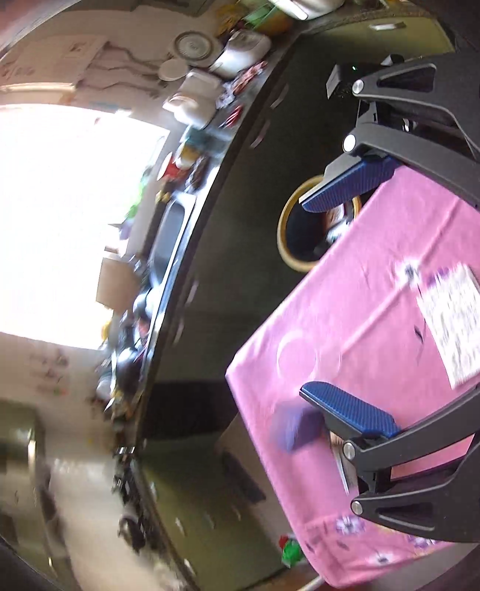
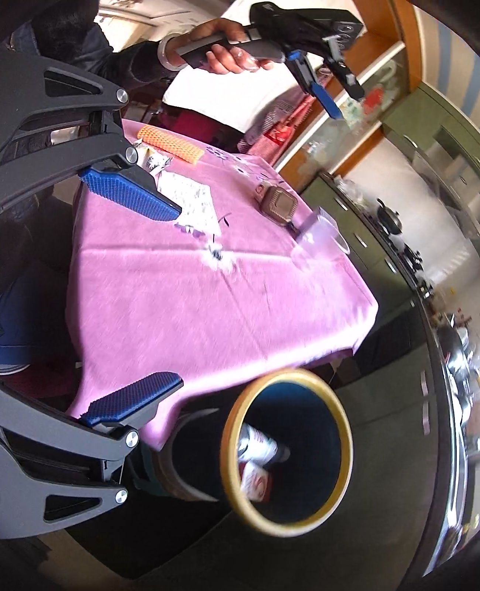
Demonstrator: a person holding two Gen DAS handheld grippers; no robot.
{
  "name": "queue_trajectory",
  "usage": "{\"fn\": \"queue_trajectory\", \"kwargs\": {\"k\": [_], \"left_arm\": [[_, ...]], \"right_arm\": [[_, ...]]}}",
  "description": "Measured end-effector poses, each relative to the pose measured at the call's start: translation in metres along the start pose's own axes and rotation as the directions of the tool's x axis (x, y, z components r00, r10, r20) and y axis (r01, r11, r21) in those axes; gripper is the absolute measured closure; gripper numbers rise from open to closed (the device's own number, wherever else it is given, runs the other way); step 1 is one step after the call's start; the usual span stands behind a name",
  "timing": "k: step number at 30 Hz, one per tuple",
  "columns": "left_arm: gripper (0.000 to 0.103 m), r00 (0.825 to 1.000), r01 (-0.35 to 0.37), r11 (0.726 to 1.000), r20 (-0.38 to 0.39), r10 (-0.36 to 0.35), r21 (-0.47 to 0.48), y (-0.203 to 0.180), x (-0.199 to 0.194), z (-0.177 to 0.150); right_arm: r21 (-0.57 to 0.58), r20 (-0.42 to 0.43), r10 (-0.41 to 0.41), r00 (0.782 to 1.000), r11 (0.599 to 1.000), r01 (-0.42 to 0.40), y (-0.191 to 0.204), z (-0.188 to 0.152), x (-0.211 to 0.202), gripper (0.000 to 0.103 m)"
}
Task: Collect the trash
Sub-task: 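Reach the right gripper to the clear plastic cup and close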
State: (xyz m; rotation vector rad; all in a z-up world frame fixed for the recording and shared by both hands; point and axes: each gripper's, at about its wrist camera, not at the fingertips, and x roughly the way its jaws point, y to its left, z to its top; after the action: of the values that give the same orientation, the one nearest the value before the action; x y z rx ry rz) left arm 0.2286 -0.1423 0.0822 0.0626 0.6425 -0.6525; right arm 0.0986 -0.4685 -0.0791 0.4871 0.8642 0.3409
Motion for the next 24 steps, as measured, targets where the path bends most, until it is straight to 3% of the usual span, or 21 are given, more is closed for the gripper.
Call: {"fn": "queue_trajectory", "kwargs": {"k": [4, 8, 13, 15, 24], "left_arm": [[0.009, 0.993, -0.075, 0.994, 0.088, 0.082, -0.08, 0.058, -0.03, -0.024], [0.008, 0.987, -0.096, 0.982, 0.109, 0.115, -0.164, 0.116, -0.03, -0.041], [0.008, 0.96, -0.217, 0.952, 0.127, 0.248, -0.214, 0.167, -0.022, -0.063], [0.008, 0.949, -0.247, 0.939, 0.137, 0.285, -0.239, 0.181, -0.022, -0.072], [0.007, 0.912, -0.239, 0.91, 0.243, 0.33, -0.339, 0.211, -0.045, -0.098]], "right_arm": [[-0.125, 0.003, -0.015, 1.0, 0.992, 0.015, 0.039, 0.014, 0.025, 0.017], [-0.284, 0.054, -0.034, 0.998, 0.958, 0.048, 0.082, 0.029, 0.05, 0.016], [-0.394, 0.122, -0.034, 0.992, 0.915, 0.08, 0.117, 0.061, 0.091, 0.011], [-0.414, 0.129, -0.051, 0.99, 0.905, 0.1, 0.125, 0.077, 0.111, 0.01], [-0.425, 0.093, -0.182, 0.979, 0.882, 0.205, 0.128, 0.144, 0.22, 0.009]]}}
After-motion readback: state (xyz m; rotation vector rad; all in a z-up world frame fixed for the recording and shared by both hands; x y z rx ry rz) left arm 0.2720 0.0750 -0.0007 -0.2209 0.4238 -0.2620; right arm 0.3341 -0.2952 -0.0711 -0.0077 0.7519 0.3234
